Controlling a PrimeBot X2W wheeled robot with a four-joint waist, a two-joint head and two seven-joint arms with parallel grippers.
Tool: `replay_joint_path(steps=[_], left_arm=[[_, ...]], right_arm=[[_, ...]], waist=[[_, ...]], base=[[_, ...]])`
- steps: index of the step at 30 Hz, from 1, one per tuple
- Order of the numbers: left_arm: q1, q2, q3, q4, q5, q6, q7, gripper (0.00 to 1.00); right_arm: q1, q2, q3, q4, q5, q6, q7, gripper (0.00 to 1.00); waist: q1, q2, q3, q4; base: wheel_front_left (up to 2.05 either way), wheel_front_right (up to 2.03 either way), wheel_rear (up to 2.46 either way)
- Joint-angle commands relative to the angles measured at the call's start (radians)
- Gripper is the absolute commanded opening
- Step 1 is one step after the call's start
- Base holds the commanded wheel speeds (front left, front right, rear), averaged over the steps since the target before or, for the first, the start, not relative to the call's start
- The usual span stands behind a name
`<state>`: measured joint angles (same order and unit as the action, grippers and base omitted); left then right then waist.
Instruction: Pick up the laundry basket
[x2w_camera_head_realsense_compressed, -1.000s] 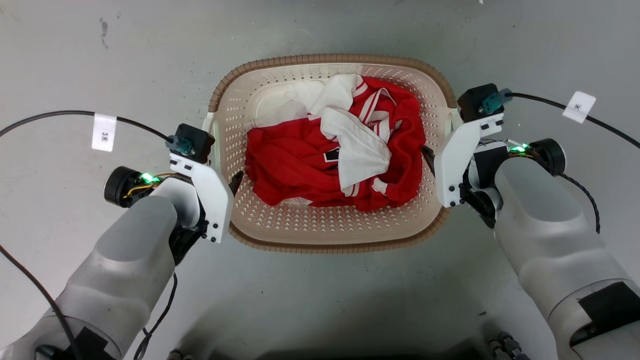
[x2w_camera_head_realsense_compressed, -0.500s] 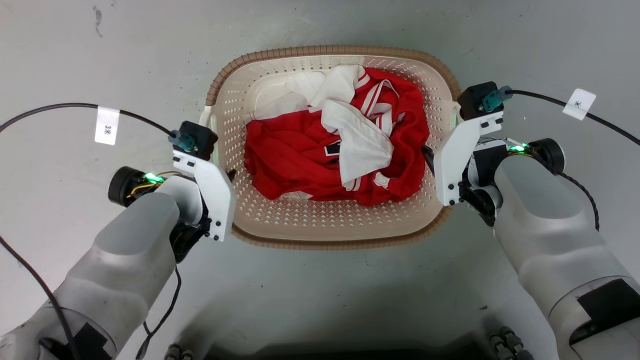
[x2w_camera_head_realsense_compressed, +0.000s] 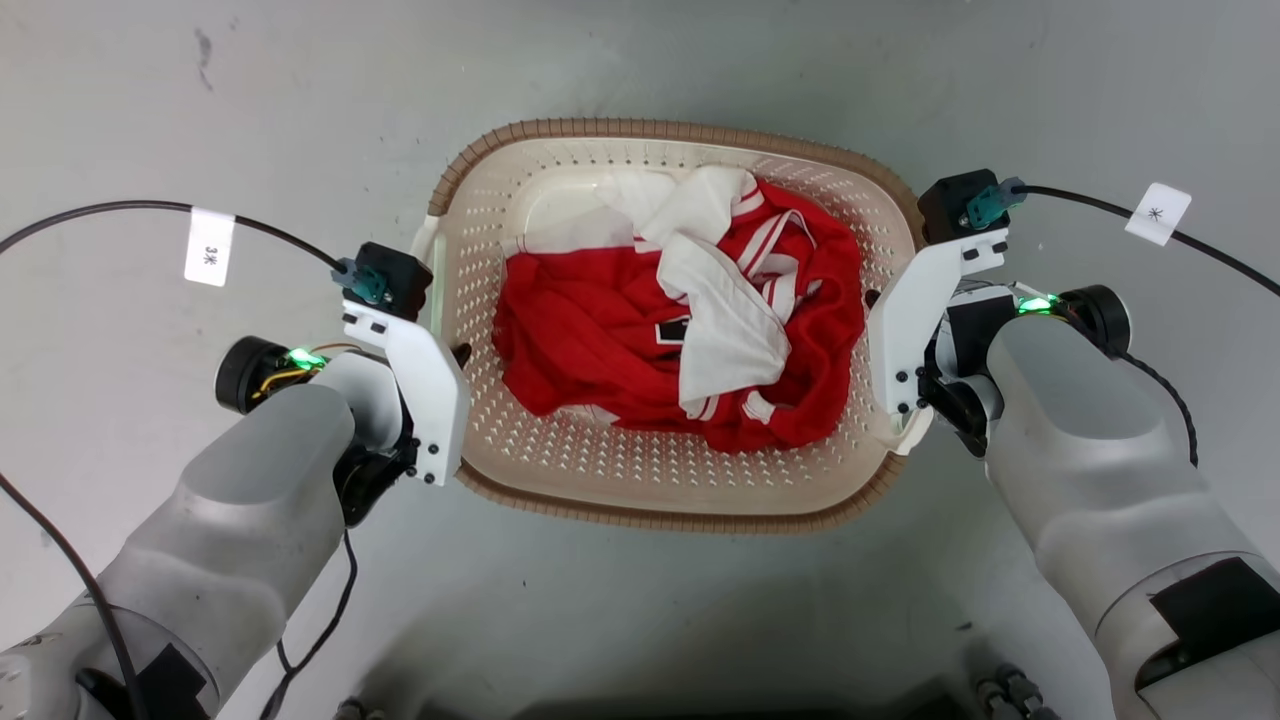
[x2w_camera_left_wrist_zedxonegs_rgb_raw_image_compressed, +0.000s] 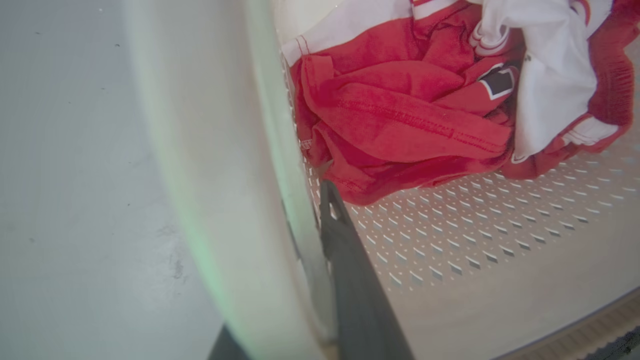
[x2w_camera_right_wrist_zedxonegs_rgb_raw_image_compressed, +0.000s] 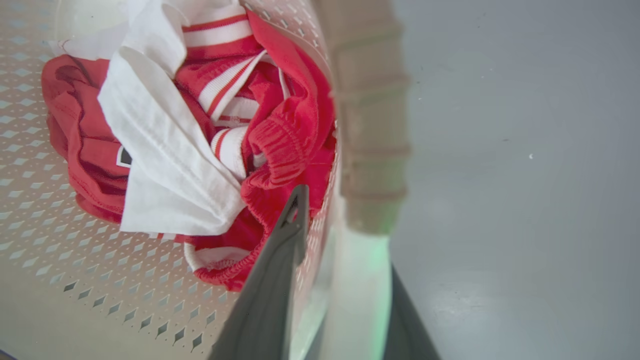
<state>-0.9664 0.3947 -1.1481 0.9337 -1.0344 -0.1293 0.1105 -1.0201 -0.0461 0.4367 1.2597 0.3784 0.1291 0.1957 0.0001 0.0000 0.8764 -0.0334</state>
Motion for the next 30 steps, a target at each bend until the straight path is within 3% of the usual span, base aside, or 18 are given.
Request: replay_joint_path(steps=[1,7,20,30], left_arm=[[-0.011,0.012,-0.007,-0.001,-0.006,-0.001,0.003,0.0],[0.017,0.015,-0.061,-0.033,-0.074,-0.002,0.051,0.0],[0.104,0.083,-0.127,-0.181,-0.21,-0.003,0.326,0.0],[0.182,0.119,-0.134,-0.228,-0.258,-0.003,0.465,0.0]], right_arm=[[-0.011,-0.008,0.004,0.006,-0.004,0.003,0.007,0.0],[0.01,-0.006,0.018,0.017,-0.006,0.003,0.062,0.0],[0.068,-0.007,0.074,0.027,0.024,0.003,0.404,0.0],[0.136,-0.009,0.094,0.009,0.111,0.003,0.541,0.0]], waist=[[-0.0001,0.0,-0.015,0.001],[-0.0001,0.0,-0.107,0.006],[-0.0001,0.0,-0.423,0.03],[-0.0001,0.0,-0.638,0.049]], base=[[0.0,0.0,0.0],[0.0,0.0,0.0],[0.0,0.0,0.0],[0.0,0.0,0.0]])
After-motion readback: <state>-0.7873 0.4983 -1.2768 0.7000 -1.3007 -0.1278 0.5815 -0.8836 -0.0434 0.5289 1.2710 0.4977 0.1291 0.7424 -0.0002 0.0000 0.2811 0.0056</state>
